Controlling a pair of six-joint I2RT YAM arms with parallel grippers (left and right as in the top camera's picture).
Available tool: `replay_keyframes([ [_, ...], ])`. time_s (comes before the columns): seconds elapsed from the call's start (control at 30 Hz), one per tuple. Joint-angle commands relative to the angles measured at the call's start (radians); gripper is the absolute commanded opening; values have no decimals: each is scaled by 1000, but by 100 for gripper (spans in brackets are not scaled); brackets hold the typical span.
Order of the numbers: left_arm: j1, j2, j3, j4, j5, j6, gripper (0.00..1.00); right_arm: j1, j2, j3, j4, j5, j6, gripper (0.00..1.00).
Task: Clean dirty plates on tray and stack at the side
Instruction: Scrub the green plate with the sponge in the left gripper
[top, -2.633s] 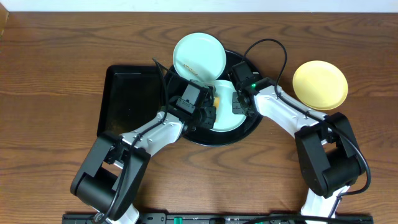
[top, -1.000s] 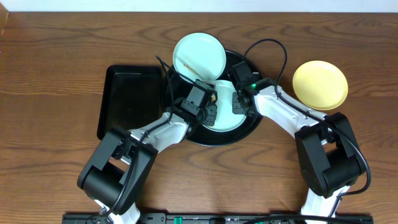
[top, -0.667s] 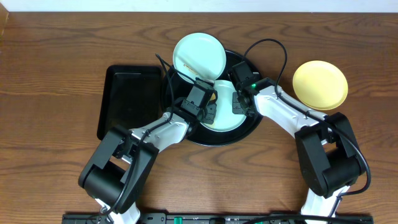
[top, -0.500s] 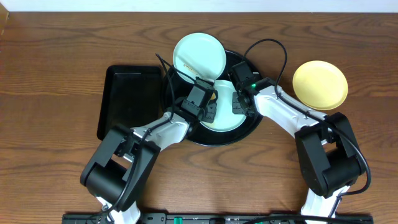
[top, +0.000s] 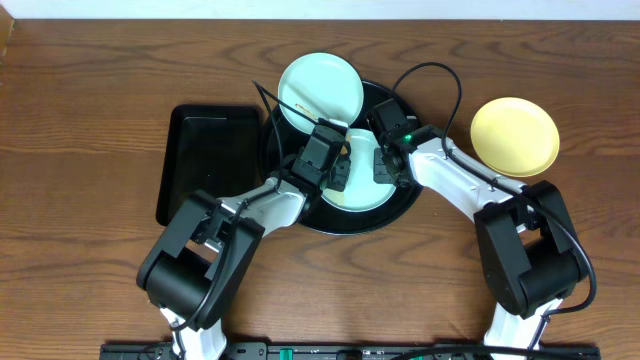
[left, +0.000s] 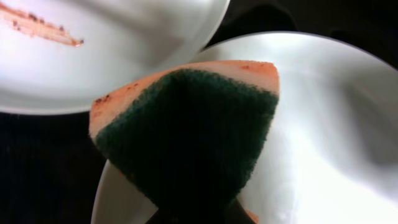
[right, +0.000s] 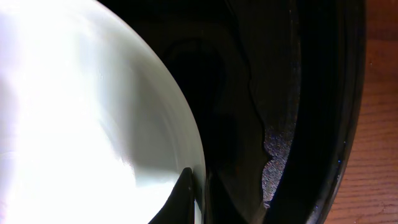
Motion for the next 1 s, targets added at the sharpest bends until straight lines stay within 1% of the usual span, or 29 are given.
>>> replay_keyframes([
  [0.0, 13, 74, -14, 10, -36, 31, 8, 5, 11, -29, -4, 3, -16, 1],
  [0.23, 13, 112, -14, 100, -36, 34, 8, 5, 11, -29, -4, 3, -15, 1],
  [0.37, 13, 89, -11, 163, -28, 34, 8, 5, 11, -29, -4, 3, -15, 1],
  [0.47, 11, 48, -2, 166, -27, 34, 8, 5, 11, -29, -4, 3, -15, 1],
  [0.6, 10, -67, 0, 146, -24, 33, 8, 5, 11, -29, -4, 3, -15, 1],
  [0.77, 10, -283, 0, 61, -24, 33, 8, 5, 11, -29, -4, 4, -15, 1],
  [0.9, 18, -468, 0, -41, -25, 33, 7, 5, 11, -28, -4, 3, -17, 1],
  [0.97, 33, -552, 0, -120, -29, 32, 8, 6, 11, -28, -4, 3, -25, 1],
])
